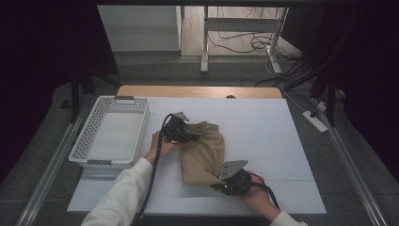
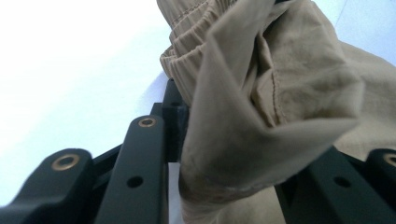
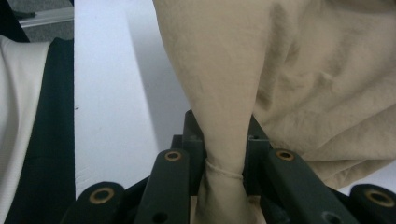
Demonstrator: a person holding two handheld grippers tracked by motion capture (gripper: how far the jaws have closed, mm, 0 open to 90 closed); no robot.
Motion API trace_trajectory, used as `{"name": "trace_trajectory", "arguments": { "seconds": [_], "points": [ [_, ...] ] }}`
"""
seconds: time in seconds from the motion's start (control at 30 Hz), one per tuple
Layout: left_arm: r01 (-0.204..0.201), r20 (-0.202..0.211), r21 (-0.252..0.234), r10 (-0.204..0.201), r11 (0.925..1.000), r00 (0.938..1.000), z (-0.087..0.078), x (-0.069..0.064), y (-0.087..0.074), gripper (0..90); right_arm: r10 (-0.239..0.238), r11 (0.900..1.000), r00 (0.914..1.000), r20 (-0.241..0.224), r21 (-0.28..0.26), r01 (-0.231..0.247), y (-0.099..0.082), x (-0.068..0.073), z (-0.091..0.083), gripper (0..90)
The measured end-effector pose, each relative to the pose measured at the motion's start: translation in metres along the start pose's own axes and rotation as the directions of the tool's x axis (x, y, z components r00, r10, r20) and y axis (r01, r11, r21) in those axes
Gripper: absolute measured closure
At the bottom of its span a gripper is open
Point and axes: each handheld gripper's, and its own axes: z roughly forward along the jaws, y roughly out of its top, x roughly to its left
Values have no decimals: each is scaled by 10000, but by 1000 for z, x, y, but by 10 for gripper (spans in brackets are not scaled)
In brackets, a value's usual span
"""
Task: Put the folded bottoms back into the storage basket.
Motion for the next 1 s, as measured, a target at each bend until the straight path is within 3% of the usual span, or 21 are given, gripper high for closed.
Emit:
{"name": "trace_trajectory", "arguments": {
  "seconds": [1.0],
  "points": [
    [-415,53,-596,419,9974,9991,-24,-8,9,686,-225,9924,9981,574,-1197,293,7,3,-17,773]
  ]
}}
